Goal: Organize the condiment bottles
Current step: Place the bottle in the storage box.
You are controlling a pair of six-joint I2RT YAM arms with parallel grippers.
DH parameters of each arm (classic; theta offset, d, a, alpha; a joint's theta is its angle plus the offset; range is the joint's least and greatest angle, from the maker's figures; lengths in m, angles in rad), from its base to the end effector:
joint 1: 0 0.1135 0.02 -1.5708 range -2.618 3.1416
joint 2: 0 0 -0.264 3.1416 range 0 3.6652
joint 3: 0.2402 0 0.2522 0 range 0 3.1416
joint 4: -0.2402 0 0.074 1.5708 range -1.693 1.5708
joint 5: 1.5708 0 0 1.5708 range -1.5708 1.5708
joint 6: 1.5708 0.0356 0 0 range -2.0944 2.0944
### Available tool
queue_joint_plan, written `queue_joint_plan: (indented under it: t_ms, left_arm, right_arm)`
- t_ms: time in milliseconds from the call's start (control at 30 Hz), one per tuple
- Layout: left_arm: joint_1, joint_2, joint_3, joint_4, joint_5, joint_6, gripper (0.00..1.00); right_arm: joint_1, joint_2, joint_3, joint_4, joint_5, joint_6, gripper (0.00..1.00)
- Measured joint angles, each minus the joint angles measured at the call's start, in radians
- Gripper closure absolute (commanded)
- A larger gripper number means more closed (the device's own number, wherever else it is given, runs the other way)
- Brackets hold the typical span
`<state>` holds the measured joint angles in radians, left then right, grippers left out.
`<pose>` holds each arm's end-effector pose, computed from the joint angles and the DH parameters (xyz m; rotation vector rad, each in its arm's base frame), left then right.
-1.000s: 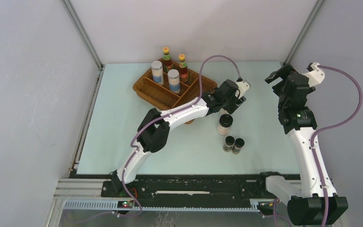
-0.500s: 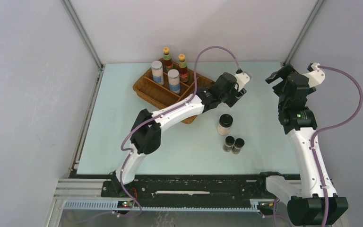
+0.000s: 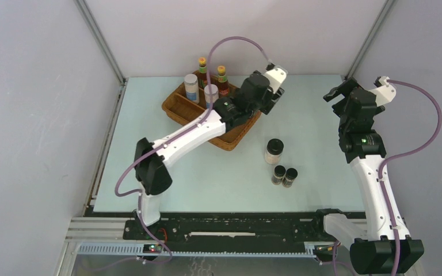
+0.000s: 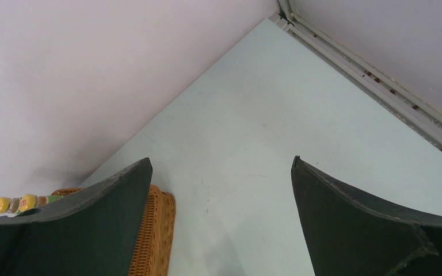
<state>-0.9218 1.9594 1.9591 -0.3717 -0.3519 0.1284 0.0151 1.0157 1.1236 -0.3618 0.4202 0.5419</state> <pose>0.2909 -0.3631 0.3787 0.7566 1.7686 -0.1910 0.2212 -0.0112 0.3971 0.7462 1.6405 0.0136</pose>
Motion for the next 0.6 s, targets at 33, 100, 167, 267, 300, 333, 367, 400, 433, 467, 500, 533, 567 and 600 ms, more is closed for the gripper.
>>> queue_joint_plan:
  t_ms: [33,100,167,267,300,333,367,400,433,467,500,533,567,600]
  left_arm:
    - [0.012,-0.02,-0.014,-0.003,-0.007,-0.009,1.0]
    - [0.041,-0.062,-0.05,-0.011,-0.022,-0.03,1.0]
    - [0.085,-0.105,-0.096,-0.023,-0.048,-0.059,1.0]
    - [0.153,-0.154,-0.166,-0.026,-0.068,-0.109,1.0]
    - [0.177,-0.167,-0.185,-0.033,-0.075,-0.124,1.0]
    - [0.198,-0.177,-0.202,-0.036,-0.082,-0.139,1.0]
    - [0.216,-0.185,-0.216,-0.036,-0.089,-0.151,1.0]
    - [0.238,-0.194,-0.233,-0.036,-0.093,-0.165,1.0]
    - [0.26,-0.203,-0.248,-0.037,-0.098,-0.18,1.0]
    - [0.279,-0.209,-0.26,-0.039,-0.104,-0.192,1.0]
    - [0.292,-0.214,-0.267,-0.039,-0.11,-0.202,1.0]
    - [0.311,-0.22,-0.278,-0.038,-0.115,-0.216,1.0]
    - [0.327,-0.225,-0.289,-0.038,-0.119,-0.23,1.0]
    - [0.343,-0.231,-0.299,-0.038,-0.121,-0.244,1.0]
  right_arm:
    - [0.0,0.0,0.0,0.0,0.0,-0.001,0.0]
    - [-0.001,0.001,0.0,0.0,-0.001,-0.001,0.0]
    - [-0.001,0.003,0.0,0.0,-0.003,-0.001,0.0]
    - [-0.001,0.005,0.0,0.001,-0.007,-0.001,0.0]
    - [-0.001,0.005,0.0,0.0,-0.008,-0.001,0.0]
    - [-0.001,0.005,0.0,0.0,-0.01,-0.001,0.0]
    - [-0.001,0.005,0.0,0.0,-0.011,-0.001,0.0]
    - [-0.001,0.005,0.0,0.0,-0.011,-0.001,0.0]
    - [0.0,0.005,0.0,0.0,-0.011,-0.001,0.0]
    - [0.0,0.005,0.0,0.0,-0.011,-0.001,0.0]
    - [0.0,0.005,0.0,0.0,-0.011,-0.001,0.0]
    - [0.0,0.005,0.0,0.0,-0.011,-0.001,0.0]
    - [0.0,0.005,0.0,0.0,-0.011,-0.001,0.0]
    - [0.0,0.005,0.0,0.0,-0.011,-0.001,0.0]
